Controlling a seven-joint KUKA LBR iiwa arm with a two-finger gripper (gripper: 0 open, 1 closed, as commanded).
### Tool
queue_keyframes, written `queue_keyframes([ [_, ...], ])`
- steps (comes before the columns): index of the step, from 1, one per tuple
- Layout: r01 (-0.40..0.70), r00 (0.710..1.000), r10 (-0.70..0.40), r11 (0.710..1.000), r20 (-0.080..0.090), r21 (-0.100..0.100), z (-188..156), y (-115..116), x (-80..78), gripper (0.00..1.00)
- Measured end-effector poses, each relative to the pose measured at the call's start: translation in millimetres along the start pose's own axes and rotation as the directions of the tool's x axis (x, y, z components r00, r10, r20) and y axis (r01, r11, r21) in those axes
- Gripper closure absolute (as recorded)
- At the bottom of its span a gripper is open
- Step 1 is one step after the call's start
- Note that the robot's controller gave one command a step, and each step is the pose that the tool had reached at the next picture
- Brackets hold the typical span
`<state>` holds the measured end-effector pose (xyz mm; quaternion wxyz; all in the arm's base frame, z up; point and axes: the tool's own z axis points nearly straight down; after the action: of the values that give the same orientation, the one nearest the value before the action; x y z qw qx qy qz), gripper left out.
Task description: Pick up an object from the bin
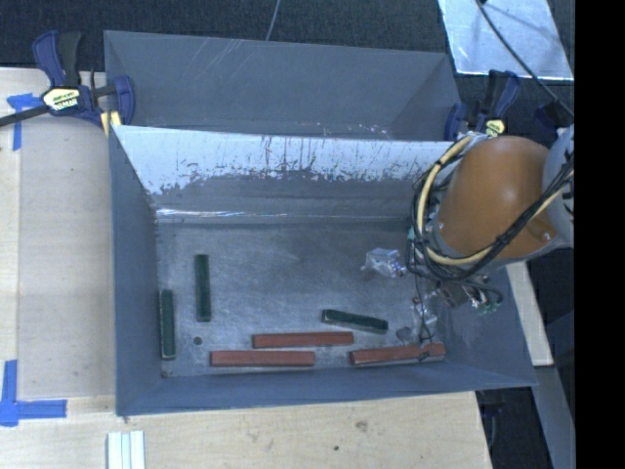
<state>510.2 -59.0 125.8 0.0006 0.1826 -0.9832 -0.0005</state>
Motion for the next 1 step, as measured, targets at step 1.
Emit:
queue_keyframes([
  [1, -0.232, 0.973, 0.232, 0.973, 0.005, 0.002, 35.0, 36.9, -4.1, 0.0],
])
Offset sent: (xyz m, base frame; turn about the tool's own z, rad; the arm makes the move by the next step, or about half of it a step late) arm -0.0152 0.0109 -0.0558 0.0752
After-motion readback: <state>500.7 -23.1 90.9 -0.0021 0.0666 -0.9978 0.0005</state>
